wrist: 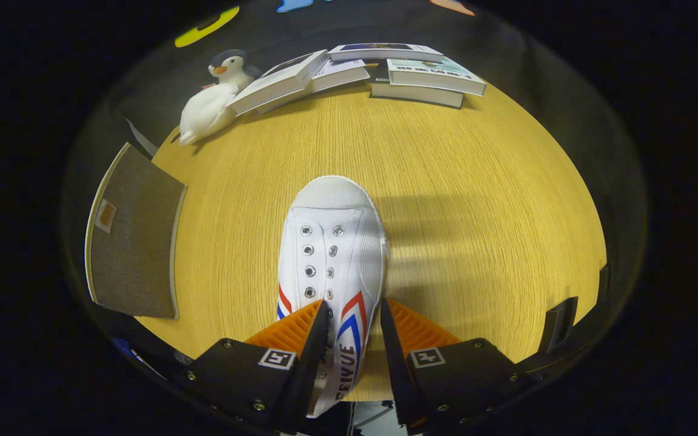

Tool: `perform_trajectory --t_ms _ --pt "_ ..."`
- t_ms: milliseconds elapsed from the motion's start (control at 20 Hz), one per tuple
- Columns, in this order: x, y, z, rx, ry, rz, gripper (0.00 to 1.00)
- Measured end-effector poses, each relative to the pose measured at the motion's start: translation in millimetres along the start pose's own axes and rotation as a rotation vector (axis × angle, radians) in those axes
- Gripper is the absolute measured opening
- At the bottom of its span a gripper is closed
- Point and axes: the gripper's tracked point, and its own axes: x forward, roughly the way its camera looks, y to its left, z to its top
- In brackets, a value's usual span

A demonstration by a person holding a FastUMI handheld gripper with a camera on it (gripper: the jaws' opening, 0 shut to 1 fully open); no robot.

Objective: Open the storage box then place both shoes into the box .Put the left shoe in first, then the right shoe, with the right side of both shoes facing outward in a uniform manner.

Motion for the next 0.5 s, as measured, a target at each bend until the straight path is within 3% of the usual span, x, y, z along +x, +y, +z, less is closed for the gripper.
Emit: perform_trajectory --t_ms 50,150,300,450,500 --pt "1 1 -5 0.007 0.002 -0.002 0.46" --pt "-1 2 -6 -0.005 0.005 -0.008 0.46" --pt "-4 -3 -5 0.026 -0.001 -0.025 0.24" --pt "8 -10 -1 0.054 -0.036 -0.044 0.23" --pt "5 -7 -1 0.057 -0.024 -0.039 0.01"
